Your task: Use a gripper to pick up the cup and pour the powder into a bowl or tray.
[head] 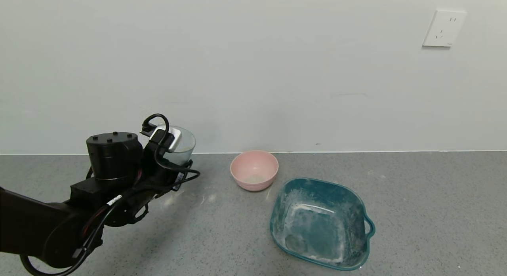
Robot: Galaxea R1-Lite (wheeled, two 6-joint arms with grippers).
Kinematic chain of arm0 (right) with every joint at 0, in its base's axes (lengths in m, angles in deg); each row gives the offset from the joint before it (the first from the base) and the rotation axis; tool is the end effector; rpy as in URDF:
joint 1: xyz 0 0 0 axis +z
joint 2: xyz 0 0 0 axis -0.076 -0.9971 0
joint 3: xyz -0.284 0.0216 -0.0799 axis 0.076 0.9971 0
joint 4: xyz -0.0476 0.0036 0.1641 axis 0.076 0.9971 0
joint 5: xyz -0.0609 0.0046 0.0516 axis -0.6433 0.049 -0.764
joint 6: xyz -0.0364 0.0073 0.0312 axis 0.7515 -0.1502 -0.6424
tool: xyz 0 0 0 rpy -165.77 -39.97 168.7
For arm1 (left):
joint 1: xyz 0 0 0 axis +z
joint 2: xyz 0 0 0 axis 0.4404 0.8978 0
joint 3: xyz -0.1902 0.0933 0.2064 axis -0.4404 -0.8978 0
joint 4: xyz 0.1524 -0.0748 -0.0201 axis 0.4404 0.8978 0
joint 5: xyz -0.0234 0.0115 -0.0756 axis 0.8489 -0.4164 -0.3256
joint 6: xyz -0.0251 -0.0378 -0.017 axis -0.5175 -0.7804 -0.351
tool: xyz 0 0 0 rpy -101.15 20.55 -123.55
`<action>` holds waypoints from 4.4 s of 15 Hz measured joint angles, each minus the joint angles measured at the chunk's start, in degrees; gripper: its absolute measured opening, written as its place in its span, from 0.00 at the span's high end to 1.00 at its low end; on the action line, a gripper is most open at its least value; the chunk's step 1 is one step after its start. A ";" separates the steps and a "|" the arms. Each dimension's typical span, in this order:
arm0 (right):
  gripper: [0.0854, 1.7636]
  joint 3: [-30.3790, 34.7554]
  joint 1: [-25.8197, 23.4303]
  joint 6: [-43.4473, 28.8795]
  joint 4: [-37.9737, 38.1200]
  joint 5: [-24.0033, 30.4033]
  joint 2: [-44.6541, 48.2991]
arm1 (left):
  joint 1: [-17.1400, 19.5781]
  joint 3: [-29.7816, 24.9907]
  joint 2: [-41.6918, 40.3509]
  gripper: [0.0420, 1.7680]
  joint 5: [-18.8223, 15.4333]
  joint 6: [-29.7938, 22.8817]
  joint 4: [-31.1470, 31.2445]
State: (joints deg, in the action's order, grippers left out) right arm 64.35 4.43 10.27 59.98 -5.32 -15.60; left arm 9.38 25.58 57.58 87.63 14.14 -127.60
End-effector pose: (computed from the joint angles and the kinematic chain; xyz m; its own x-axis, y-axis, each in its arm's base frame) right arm -0.0141 -0.0001 0.0749 1.0000 0.0011 -0.0019 -0.0012 1.0000 -0.0089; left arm 0.3074 -0.0757 0.1533 0.9743 0.0541 -0.2186 0.0531 0.8883 0.4561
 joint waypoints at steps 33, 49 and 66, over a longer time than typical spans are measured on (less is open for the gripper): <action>0.03 0.00 0.00 -0.02 0.00 0.00 0.00 | 8.66 -1.77 26.40 0.26 -17.30 -26.56 -26.62; 0.03 0.00 0.00 0.00 0.00 0.00 0.00 | 8.07 -2.23 31.26 0.21 -16.59 -26.32 -31.87; 0.03 0.00 0.00 0.00 0.00 0.00 0.00 | 8.40 -3.32 1.41 0.05 -16.34 -24.92 3.85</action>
State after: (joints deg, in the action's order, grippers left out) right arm 64.35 4.43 10.27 59.98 -5.32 -15.60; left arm 17.78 22.27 58.99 71.29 -10.78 -123.75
